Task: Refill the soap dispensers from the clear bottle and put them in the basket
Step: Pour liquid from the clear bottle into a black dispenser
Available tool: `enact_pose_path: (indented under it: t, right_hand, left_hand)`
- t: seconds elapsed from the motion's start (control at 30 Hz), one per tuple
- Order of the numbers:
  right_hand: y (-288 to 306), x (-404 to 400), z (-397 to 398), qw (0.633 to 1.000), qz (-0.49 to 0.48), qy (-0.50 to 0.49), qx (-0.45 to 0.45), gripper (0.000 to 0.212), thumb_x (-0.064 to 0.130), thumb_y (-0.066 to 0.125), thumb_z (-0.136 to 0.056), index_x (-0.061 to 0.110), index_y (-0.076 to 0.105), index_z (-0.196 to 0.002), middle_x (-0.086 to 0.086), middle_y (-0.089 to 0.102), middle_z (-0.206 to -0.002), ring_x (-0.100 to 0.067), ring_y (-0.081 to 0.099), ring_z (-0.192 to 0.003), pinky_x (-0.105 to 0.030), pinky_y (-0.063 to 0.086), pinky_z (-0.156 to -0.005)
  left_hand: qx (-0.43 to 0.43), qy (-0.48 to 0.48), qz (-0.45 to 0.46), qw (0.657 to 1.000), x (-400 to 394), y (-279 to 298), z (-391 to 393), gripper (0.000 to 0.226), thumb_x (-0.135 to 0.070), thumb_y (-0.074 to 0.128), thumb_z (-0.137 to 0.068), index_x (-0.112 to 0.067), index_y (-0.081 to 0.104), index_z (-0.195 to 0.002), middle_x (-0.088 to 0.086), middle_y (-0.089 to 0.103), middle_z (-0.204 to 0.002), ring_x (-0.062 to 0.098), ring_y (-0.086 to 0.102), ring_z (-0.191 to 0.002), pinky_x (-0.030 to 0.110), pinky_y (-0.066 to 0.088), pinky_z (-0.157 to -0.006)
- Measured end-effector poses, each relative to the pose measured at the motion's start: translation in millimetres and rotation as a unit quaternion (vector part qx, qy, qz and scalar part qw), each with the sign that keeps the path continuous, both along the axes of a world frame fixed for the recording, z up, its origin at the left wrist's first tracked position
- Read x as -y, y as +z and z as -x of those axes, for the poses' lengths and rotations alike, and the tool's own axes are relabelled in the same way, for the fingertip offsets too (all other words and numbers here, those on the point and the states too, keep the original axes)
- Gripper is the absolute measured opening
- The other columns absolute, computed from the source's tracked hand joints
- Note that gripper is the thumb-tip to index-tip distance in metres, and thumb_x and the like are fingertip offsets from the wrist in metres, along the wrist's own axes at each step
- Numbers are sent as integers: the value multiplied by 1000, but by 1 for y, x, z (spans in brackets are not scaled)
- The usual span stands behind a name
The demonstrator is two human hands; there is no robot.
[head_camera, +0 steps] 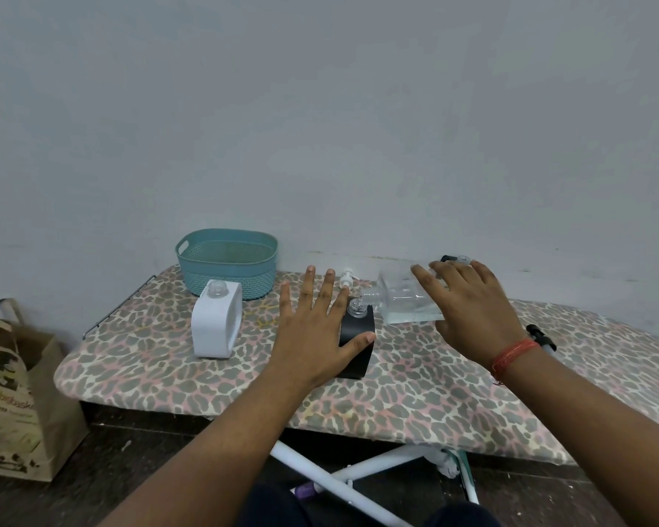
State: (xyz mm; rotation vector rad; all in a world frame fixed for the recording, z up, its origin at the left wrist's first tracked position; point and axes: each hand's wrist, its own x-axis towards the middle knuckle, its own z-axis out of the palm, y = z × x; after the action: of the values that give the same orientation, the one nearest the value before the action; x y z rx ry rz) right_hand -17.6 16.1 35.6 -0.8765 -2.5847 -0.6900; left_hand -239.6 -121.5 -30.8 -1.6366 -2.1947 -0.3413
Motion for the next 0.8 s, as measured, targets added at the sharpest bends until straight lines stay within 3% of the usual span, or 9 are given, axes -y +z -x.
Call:
enact_pose_path:
  t: [0.8]
  right_hand:
    - [4,1,0,1000,-11,1,11,86,19,79,-71,22,39,-148,-11,54,-139,-34,50,-128,-54,35,-112]
  left_hand:
    - [-7,0,7,1000,0,0,0,99,-90,-4,-86,-30,8,-164,0,-13,-169,27,-28,-154,62,-20,-119]
